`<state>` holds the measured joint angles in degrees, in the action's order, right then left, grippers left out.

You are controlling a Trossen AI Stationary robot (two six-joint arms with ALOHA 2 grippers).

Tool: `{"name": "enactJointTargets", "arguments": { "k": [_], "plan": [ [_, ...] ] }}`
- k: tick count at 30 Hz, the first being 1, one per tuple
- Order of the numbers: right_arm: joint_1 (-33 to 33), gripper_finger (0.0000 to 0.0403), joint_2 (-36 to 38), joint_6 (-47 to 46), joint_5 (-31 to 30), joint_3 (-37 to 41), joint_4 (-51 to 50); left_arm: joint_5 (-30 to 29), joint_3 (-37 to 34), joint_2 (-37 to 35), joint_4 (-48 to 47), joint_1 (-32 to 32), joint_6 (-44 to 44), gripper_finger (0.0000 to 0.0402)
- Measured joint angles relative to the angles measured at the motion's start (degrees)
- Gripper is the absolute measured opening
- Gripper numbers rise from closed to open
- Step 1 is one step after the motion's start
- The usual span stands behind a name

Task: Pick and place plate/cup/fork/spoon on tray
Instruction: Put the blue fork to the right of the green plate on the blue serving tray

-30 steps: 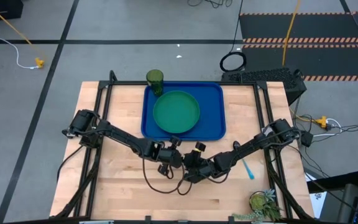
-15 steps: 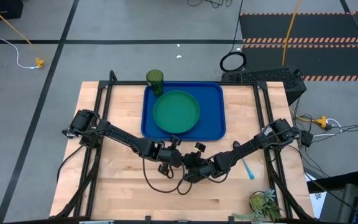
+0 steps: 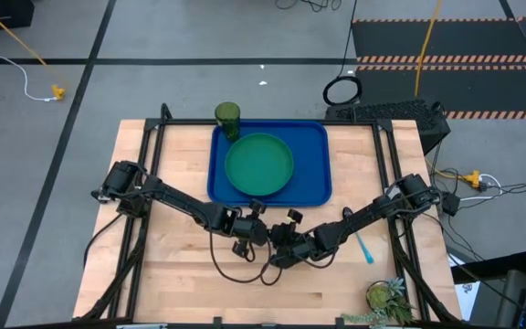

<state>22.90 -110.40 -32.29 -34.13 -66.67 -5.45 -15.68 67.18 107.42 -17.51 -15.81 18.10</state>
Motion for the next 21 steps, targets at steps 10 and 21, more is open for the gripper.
{"name": "enactJointTargets", "arguments": {
  "k": [10, 21],
  "plan": [
    [-0.02, 0.0013, 0.06, -0.12, 0.25, -0.02, -1.27, 0.22, 0.00, 0.00, 0.35, -0.02, -0.80, 0.0014],
    [-0.09, 0.0006, 0.45, -1.43, -0.02, 0.00, -5.60, -0.67, 0.13, -4.73, 0.23, -1.34, -6.71, 0.0143]
  ]
}}
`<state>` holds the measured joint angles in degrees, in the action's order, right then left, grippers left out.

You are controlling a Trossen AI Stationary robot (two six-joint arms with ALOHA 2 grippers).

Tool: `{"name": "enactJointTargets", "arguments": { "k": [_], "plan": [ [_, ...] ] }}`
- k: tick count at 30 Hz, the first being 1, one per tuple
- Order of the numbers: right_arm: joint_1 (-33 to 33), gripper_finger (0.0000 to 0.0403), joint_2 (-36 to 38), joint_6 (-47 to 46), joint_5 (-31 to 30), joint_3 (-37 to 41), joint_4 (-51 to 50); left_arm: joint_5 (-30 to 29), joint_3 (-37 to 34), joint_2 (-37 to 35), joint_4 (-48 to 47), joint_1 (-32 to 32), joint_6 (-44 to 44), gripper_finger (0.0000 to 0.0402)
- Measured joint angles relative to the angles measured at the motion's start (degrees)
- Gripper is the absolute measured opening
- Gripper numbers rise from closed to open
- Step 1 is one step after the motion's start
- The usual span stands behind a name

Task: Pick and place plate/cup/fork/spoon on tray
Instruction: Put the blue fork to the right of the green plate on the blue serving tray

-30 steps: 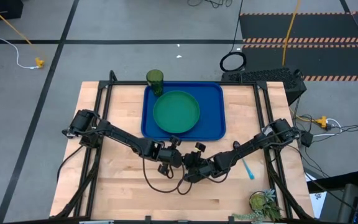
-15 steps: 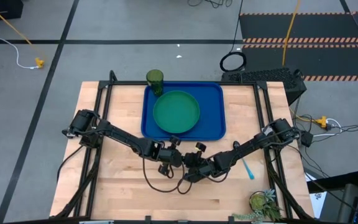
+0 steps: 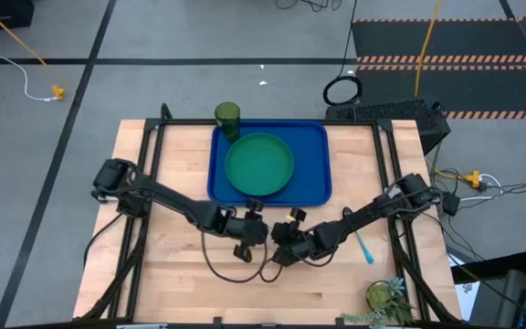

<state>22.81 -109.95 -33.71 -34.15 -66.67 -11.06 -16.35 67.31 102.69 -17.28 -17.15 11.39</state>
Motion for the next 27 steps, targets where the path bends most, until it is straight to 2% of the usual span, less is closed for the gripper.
{"name": "enactJointTargets", "arguments": {
  "k": [5, 10, 15, 22, 27],
  "plan": [
    [0.42, 0.0006, 3.10, -0.12, -0.24, 0.00, -2.81, -0.54, 0.00, -6.92, -5.87, -0.72, -5.29, 0.0161],
    [1.31, 0.0006, 7.11, -0.88, -1.97, 0.00, -6.96, -6.31, 0.00, -12.42, -15.50, -0.61, -14.85, 0.0162],
    [2.44, 0.0006, 10.80, -3.05, -3.51, 0.00, -12.07, -11.17, -0.15, -14.67, -25.93, -0.95, -25.37, 0.0163],
    [3.56, 0.0007, 15.88, -4.47, -3.67, 1.56, -15.52, -13.12, -3.42, -16.76, -24.43, -1.44, -31.32, 0.0163],
    [3.54, 0.0008, 21.11, -4.70, -3.45, 8.37, -8.84, -15.53, -6.65, -17.57, -22.00, -3.08, -34.69, 0.0163]
  ]
}}
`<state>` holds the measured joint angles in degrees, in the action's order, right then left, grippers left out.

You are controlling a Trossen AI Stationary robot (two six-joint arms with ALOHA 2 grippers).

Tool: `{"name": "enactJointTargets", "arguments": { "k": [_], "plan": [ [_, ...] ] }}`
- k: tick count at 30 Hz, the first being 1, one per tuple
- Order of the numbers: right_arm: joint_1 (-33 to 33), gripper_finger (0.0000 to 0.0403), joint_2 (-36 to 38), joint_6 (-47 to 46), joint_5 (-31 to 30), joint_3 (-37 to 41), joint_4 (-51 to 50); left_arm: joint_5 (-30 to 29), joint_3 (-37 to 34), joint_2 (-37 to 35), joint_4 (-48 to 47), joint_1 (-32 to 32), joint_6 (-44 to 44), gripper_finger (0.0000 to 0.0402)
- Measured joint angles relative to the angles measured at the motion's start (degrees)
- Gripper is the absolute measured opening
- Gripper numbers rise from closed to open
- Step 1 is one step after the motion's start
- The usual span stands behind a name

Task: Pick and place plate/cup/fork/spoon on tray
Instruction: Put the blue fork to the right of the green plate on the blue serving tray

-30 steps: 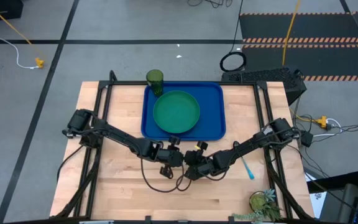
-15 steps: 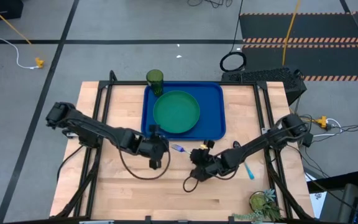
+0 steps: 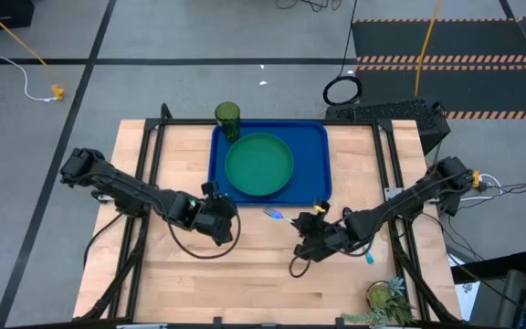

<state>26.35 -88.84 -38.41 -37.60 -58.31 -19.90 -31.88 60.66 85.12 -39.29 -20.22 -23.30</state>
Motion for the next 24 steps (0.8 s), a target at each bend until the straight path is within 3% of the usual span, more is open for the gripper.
{"name": "enactJointTargets", "arguments": {
  "k": [8, 18, 24],
  "plan": [
    [-0.11, 0.0008, 7.98, -2.52, -2.76, 10.52, 11.57, -1.14, -2.53, 0.11, 0.87, -3.54, -4.15, 0.0163],
    [-3.04, 0.0005, 10.37, 0.46, -10.39, 10.77, 10.90, -4.73, -2.49, 0.09, 3.85, -6.44, -5.45, 0.0163],
    [-6.72, 0.0005, 10.32, 1.52, -10.55, 10.76, 11.05, -4.83, -2.49, 0.09, 4.94, -7.06, -5.77, 0.0163]
  ]
}}
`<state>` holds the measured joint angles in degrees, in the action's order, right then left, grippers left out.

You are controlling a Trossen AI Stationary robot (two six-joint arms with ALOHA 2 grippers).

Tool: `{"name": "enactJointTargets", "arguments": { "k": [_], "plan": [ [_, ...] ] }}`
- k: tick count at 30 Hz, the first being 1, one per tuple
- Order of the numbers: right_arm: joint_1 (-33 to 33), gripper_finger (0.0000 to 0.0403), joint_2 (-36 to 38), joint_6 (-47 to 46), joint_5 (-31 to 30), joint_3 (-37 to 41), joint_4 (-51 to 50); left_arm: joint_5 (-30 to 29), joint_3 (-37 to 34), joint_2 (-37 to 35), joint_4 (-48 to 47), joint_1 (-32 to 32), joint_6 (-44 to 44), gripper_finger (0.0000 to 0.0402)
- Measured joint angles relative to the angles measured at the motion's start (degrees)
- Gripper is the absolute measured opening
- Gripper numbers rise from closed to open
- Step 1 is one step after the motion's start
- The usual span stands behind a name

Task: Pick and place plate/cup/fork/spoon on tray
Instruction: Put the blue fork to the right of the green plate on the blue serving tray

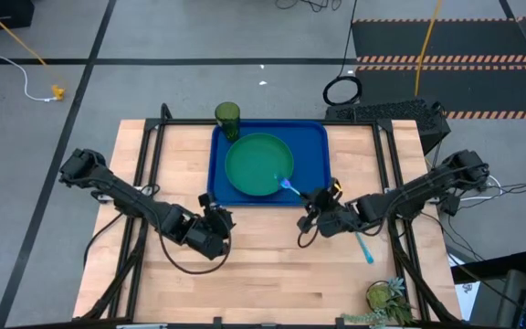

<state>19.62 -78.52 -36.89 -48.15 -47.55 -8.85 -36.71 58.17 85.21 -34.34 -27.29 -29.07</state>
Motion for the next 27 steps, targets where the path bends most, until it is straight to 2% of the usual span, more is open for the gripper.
{"name": "enactJointTargets", "arguments": {
  "k": [8, 13, 27],
  "plan": [
    [-4.17, 0.0005, 0.00, 1.50, 0.25, 0.00, 0.93, -0.92, 0.00, 0.00, 0.71, 0.02, 0.25, 0.0163],
    [-6.83, 0.0005, 0.00, -1.44, -0.02, 0.00, 0.93, -0.94, 0.00, 0.00, 1.96, 0.02, 0.05, 0.0163],
    [-13.17, 0.0006, -4.28, -8.93, -10.43, -0.04, 3.43, -1.01, 0.00, 0.00, 1.50, -0.54, -0.05, 0.0163]
  ]
}}
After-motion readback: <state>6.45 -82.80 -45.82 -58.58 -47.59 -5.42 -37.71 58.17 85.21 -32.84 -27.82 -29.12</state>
